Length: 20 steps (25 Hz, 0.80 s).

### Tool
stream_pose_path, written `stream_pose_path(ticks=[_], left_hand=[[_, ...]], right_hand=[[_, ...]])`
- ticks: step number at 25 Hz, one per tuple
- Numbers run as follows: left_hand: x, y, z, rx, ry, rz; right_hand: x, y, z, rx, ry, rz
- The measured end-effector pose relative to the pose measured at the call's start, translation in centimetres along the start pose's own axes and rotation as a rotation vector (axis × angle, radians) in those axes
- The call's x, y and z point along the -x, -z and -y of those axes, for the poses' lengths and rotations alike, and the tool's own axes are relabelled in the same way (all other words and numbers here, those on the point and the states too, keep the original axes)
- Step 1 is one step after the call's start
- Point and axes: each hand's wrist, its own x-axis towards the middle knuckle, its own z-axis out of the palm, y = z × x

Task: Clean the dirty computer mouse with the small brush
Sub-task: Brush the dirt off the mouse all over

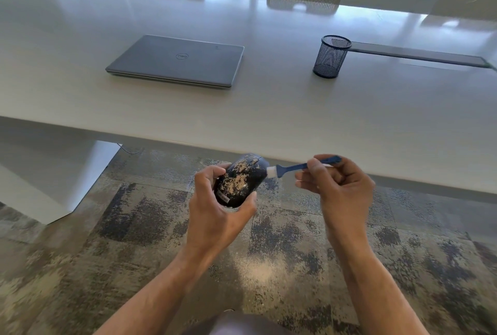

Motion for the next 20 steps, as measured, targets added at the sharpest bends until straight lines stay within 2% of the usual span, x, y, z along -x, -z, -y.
stream_pose_path(ticks=[5,10,15,20], left_hand=[[0.1,-0.3,0.1,-0.005,-0.029,0.010],[0.0,0.1,0.0,-0.010,-0.019,-0.006],[0.0,-0.1,-0.2,0.009,-0.001,0.013],[0.0,0.1,0.0,0.004,0.054,0.001]], right_hand=[[-0.1,-1.1,0.4,-0.022,0.002,0.108],[-0.9,-0.2,0.3,0.085,-0.010,-0.020],[-0.7,-1.1,0.3,-0.030,-0.030,0.072],[-1.3,-0.1,0.0,0.104,-0.031,-0.040]])
